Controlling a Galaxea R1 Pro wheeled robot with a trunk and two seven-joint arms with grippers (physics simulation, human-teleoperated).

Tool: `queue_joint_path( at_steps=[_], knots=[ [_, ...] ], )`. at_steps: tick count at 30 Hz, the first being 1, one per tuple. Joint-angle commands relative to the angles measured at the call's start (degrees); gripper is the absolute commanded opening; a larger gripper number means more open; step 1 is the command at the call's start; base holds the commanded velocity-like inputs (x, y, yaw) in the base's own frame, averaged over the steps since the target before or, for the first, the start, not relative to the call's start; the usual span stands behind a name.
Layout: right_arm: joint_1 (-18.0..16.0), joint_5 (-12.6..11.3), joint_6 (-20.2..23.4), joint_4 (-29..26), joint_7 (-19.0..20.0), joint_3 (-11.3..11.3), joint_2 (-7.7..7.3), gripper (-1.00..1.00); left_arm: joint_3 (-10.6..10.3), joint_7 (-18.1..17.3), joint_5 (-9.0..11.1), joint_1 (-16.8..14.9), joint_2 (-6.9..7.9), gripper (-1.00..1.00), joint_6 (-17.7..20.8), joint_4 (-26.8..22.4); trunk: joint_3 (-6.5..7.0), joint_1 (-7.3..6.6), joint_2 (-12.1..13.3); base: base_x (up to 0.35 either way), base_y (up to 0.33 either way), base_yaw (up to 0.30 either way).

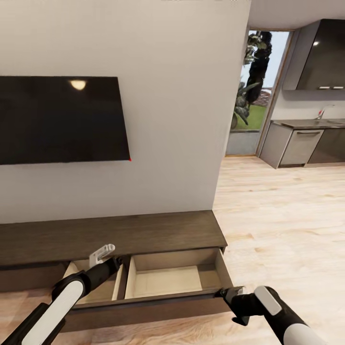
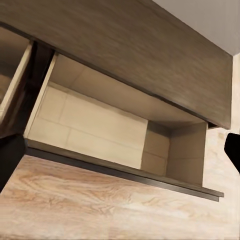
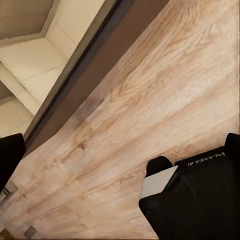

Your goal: Place each of the two pumpkins and all three candles from the living room inside a cabinet in the living room (use any cabinet), then make sure every cabinet is closed, and position the cauldron so it is next to a table in the living room.

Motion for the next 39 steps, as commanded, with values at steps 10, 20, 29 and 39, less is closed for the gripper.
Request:
queue_joint_path(
  at_steps=[10, 20, 29, 39],
  knots=[
    [-0.7, 0.4, 0.3, -3.3, -1.0, 12.5, 0.32, 1.0, -0.1, 15.8, 0.4, -0.3, -2.66, 1.0, 9.7, -0.1, 1.73, -2.19, 4.0, 0.0, 0.0, 0.0],
    [-0.7, 0.4, 0.4, -8.8, -2.1, 25.9, 0.37, 1.0, 0.1, 27.1, 1.0, -0.8, -3.69, 1.0, 15.8, -0.1, 3.52, -4.39, 8.0, 0.0, 0.0, 0.0],
    [-0.7, 0.3, 0.4, -9.2, -2.1, 26.7, 1.21, 1.0, 0.9, 27.9, 2.4, -0.8, -3.72, 1.0, 24.5, -0.1, 5.14, -6.37, 11.6, 0.0, 0.0, 0.0],
    [-0.7, 0.3, 0.4, -9.2, -2.1, 26.7, 1.46, 1.0, 0.9, 28.0, 2.8, -0.8, -3.73, 1.0, 24.7, -0.1, 6.93, -8.56, 15.6, 0.0, 0.0, 0.0]
  ],
)
